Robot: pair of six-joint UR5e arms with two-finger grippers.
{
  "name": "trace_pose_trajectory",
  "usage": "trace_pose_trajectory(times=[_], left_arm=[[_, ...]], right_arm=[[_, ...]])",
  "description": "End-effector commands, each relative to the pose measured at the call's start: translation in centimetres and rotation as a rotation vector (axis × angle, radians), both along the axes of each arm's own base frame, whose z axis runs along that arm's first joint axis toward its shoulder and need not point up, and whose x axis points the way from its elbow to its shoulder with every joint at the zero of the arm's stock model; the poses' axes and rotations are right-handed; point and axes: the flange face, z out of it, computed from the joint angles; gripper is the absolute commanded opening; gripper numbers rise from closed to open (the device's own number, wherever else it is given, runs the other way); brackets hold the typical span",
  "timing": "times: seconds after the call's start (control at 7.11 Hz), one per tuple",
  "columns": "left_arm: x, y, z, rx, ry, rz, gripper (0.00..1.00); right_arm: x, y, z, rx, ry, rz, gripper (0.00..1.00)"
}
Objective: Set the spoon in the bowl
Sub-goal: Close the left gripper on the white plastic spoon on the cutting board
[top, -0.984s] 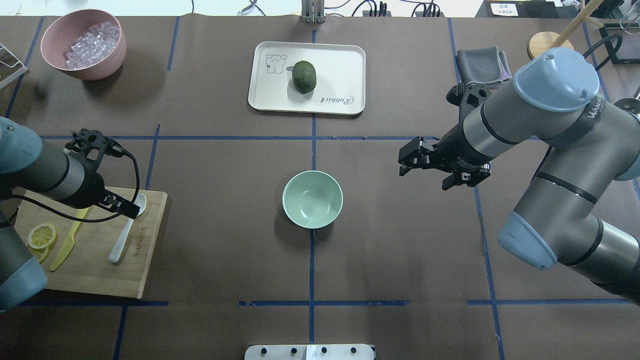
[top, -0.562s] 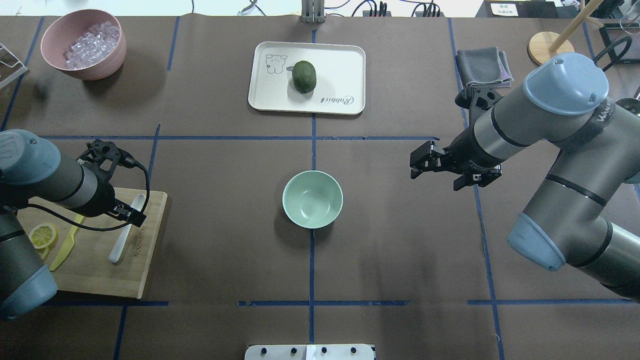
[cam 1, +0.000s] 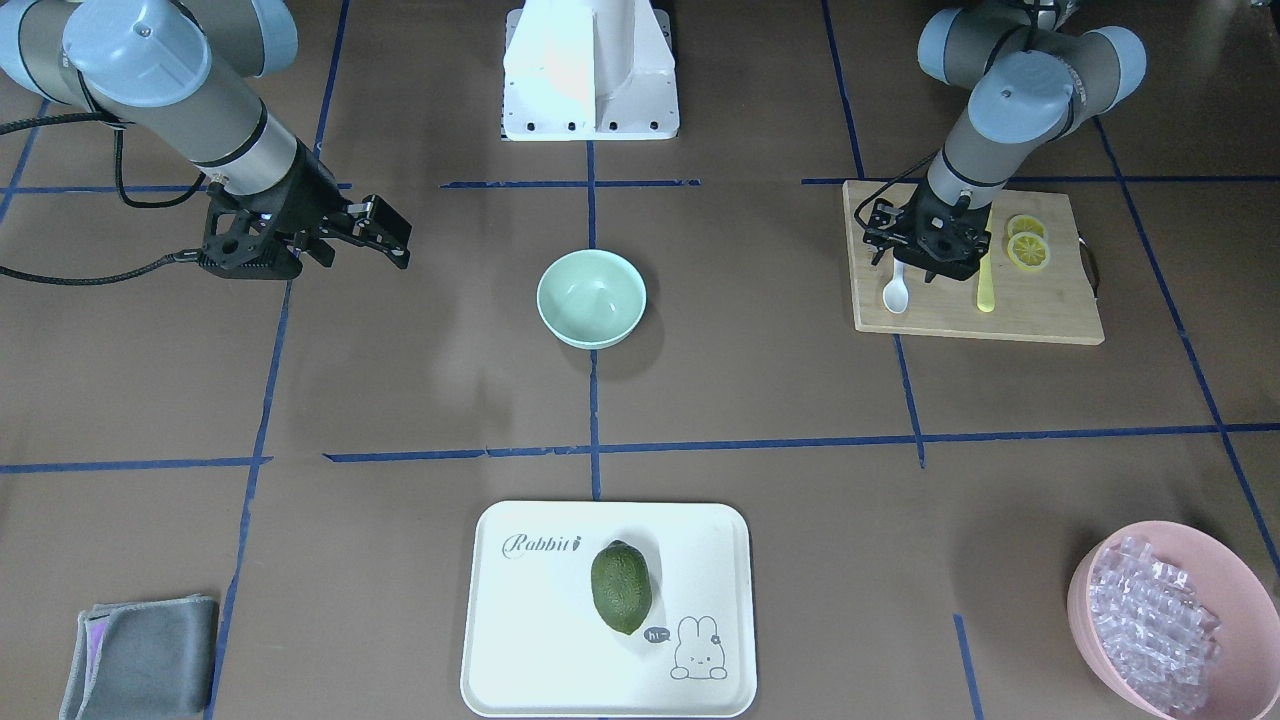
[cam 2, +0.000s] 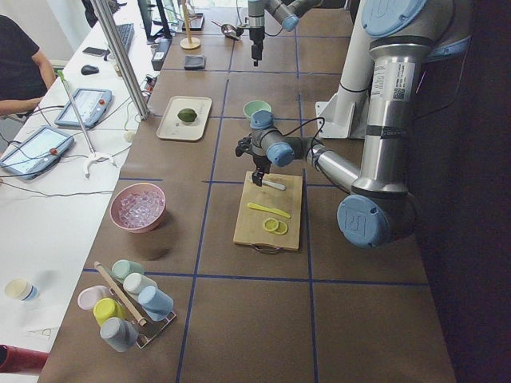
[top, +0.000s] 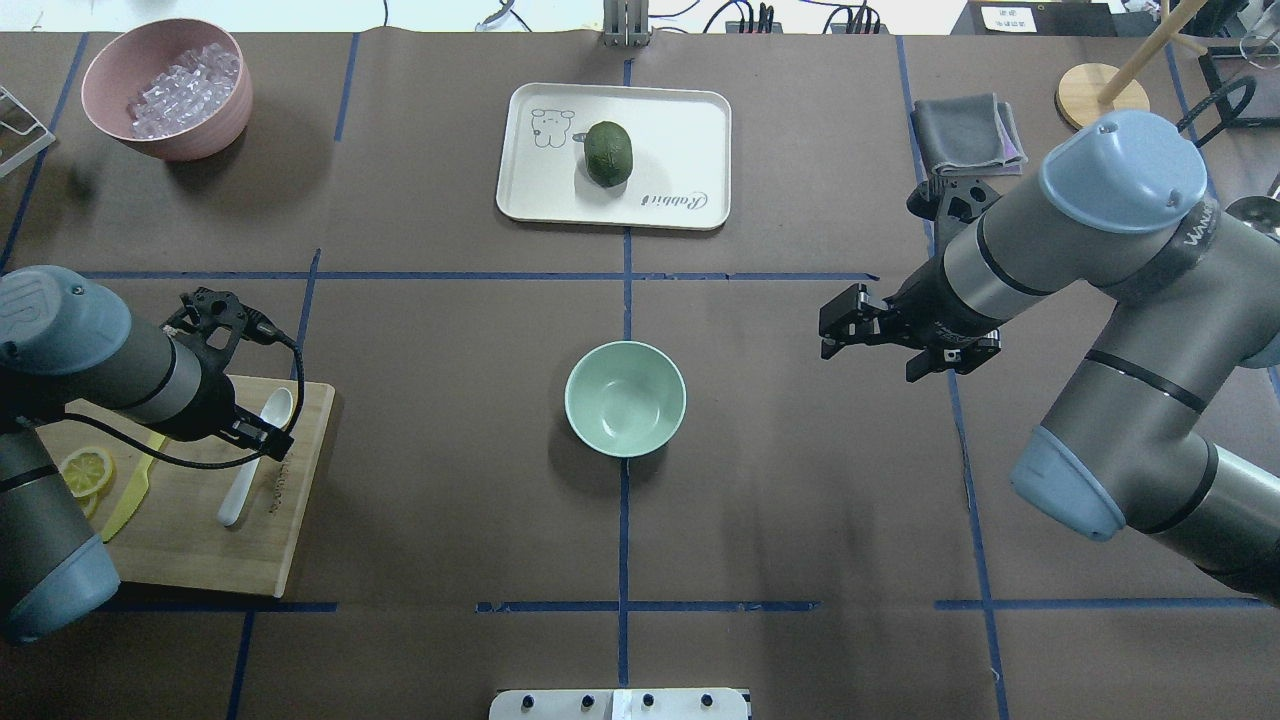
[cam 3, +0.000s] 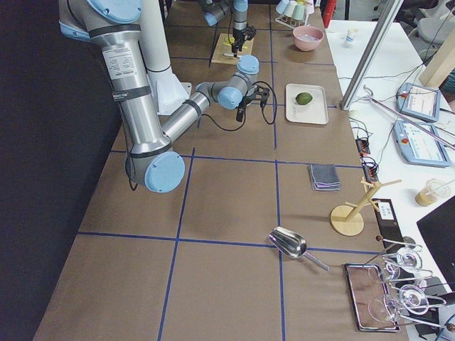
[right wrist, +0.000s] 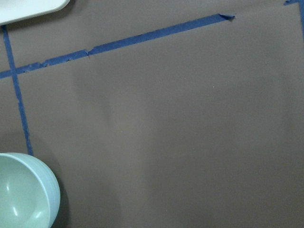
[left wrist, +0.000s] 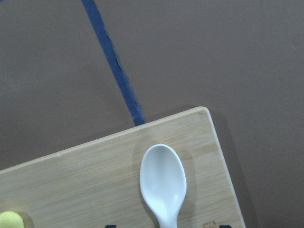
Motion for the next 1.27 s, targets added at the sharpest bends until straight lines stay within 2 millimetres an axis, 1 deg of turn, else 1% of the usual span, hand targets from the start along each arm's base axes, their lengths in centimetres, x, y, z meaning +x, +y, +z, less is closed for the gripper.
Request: trace_pose_trajectory(times=[0.0,0.14,0.28,0.42,0.56,0.98,1.12], left_arm=[[0.17,0.12,0.38,-0.007,-0.007,0.004,0.73],[0.18,0.11,0.48,-0.009,-0.009,0.004,0.73],[0.27,0.04,1.13,-0.015,-0.018,0.004,0.73],[0.37,0.07,1.05,-0.015,-0.017,0.006,0.72],[0.37,0.07,1.07,-0.015,-0.018,0.006,0.68],[0.64,0.61,1.05,-0.057,0.005,0.041,0.42],[0.64,0.7,0.87,-0.06,0.012,0.046,0.27]], right_arm=[[0.04,-0.02,-0.12,0.0,-0.003,0.0,0.99],[0.06,-0.02,-0.03,0.0,-0.001,0.001,0.99],[-0.01,0.04,-0.03,0.0,-0.001,-0.001,0.99],[0.02,-0.03,0.03,-0.002,0.0,0.0,0.99],[-0.05,0.04,0.02,-0.002,-0.001,-0.003,0.99],[-0.07,0.04,-0.07,-0.002,-0.003,-0.004,0.99],[-0.07,0.04,-0.07,-0.001,-0.003,-0.005,0.99]])
